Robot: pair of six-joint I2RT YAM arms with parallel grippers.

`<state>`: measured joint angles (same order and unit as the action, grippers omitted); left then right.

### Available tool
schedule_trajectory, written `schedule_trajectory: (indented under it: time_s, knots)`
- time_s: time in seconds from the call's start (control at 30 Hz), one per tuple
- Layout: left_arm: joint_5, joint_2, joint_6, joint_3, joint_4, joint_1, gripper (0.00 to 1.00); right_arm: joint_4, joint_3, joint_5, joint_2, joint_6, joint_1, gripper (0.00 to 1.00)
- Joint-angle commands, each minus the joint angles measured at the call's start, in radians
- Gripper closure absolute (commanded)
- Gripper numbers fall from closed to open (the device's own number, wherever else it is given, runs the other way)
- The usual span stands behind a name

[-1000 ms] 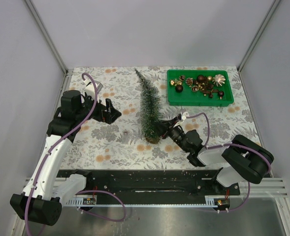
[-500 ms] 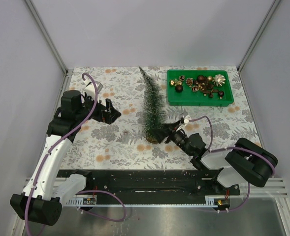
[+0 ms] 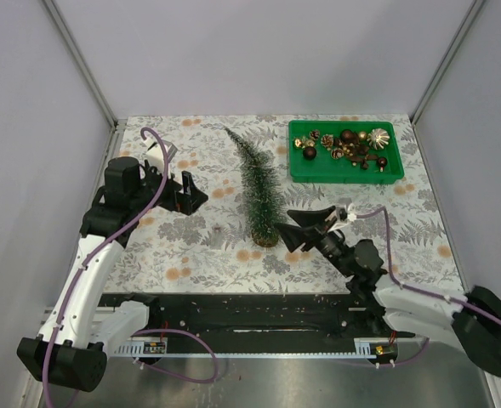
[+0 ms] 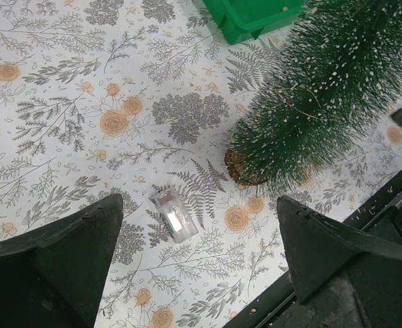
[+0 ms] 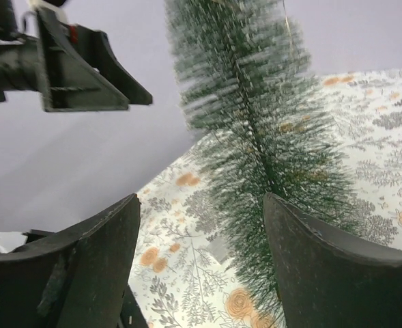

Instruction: Decorate the small christmas tree

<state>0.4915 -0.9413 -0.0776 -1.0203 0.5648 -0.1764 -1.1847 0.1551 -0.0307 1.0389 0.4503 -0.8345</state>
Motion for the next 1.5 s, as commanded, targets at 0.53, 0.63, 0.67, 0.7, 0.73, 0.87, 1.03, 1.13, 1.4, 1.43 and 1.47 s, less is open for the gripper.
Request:
schedule_trajectory:
  time_s: [0.53,0.63,0.67,0.7,0.73,0.87,1.03,1.13,1.4,1.43,1.47]
  knots:
    - [-0.165,0.018,0.056,-0.054,0.066,0.005,0.01,1.675,1.01,-0.346,0.016,-0.188,0.212,0.01]
    - [-0.18,0.0,0.056,-0.063,0.096,0.005,0.01,1.573,1.084,-0.197,0.104,-0.154,0.426,0.01]
    - [-0.168,-0.01,0.062,-0.067,0.119,0.005,0.01,1.548,1.103,-0.158,0.143,-0.139,0.483,0.0]
    - [-0.162,-0.014,0.064,-0.073,0.132,0.005,0.01,1.539,1.136,-0.141,0.191,-0.124,0.536,0.01]
    - [-0.159,-0.02,0.065,-0.078,0.133,0.006,0.01,1.542,1.175,-0.144,0.249,-0.113,0.575,0.01]
    - [-0.139,-0.027,0.068,-0.073,0.118,0.006,0.01,1.516,1.297,-0.196,0.485,-0.078,0.655,0.01]
    - [-0.081,-0.036,0.067,-0.092,0.078,0.005,0.01,1.591,1.612,-0.181,0.855,-0.108,0.686,0.01]
    - [0.001,-0.05,0.044,-0.092,0.027,0.005,0.01,1.61,1.77,-0.176,1.008,-0.119,0.69,0.03]
    - [0.14,-0.152,-0.028,-0.136,-0.036,-0.009,0.01,1.735,2.123,-0.173,1.331,-0.099,0.71,0.23]
    - [0.134,-0.163,-0.024,-0.141,-0.036,-0.018,0.01,1.746,2.152,-0.176,1.369,-0.098,0.713,0.24]
    - [0.127,-0.171,-0.019,-0.153,-0.036,-0.024,0.01,1.766,2.173,-0.178,1.392,-0.101,0.713,0.24]
